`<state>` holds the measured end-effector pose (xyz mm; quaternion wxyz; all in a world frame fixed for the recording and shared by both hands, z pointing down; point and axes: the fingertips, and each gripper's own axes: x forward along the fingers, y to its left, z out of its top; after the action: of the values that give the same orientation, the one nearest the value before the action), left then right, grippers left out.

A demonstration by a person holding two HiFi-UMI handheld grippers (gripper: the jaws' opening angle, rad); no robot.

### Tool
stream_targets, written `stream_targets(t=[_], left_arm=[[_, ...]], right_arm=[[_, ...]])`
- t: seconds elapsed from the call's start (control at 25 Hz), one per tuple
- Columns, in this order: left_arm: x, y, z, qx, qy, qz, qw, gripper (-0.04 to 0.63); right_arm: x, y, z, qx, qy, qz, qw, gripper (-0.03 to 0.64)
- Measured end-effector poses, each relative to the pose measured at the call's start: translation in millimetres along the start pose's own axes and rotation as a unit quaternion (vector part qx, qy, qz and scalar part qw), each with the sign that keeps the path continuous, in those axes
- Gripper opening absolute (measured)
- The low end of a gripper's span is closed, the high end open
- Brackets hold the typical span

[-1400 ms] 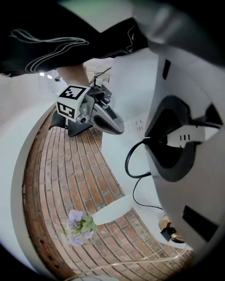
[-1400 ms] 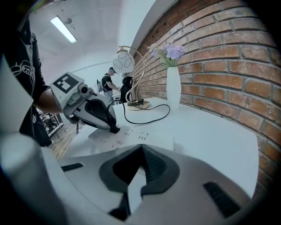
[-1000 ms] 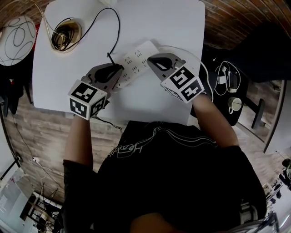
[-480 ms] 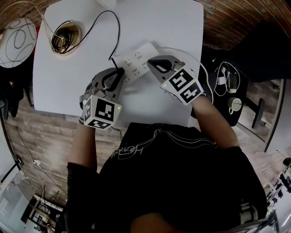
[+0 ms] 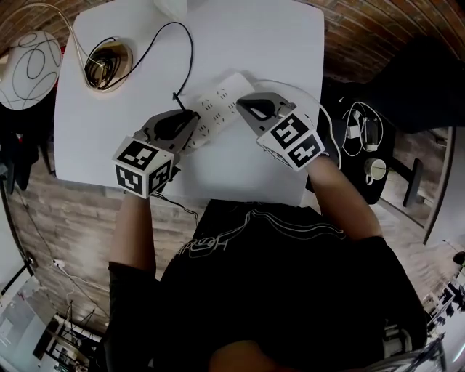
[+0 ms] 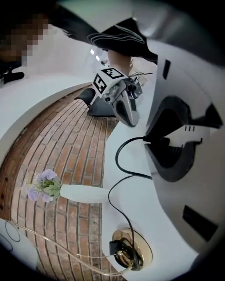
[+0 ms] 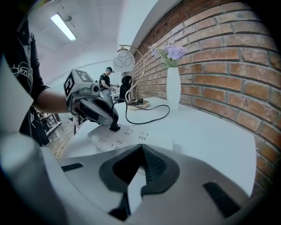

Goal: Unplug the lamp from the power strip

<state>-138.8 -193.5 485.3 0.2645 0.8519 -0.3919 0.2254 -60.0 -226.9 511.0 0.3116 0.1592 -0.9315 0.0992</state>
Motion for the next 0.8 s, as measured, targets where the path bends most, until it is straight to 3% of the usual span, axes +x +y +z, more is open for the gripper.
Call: stream_targets(t=[0.12,0.28,0.52,0.6,0.72,0.8], left_arm=[[0,-2,2,0.063,0.002,0.028,0.9976,0.044],[1,-8,2,0.196,0.02,0.082,0.977,0.044],[1,-15,-4,0.28,0.04,0.11,0.9529,0.044],[1,-16,-7,0.271,0.043,0.104,0.9559,0.044],[0,-17,-7,0.174,0.017,0.057,0.9829,0.044],[-3,-14,-2,0.115,-0.004,0.036,0.9927,0.044]], right_arm=[[0,1,1,0.002,0.001,0.001,1.0,-0.005],[1,0,1,-0.01,0.004,-0.004,1.0,-0.005],[1,0,1,-0.013,0.006,-0.011,1.0,-0.005],[2,1,1,-0.013,0.007,-0.013,1.0,-0.003],[1,2,0,-0.013,0.013,-0.011,1.0,-0.005],[0,1,0,-0.012,0.011,-0.013,1.0,-0.004]])
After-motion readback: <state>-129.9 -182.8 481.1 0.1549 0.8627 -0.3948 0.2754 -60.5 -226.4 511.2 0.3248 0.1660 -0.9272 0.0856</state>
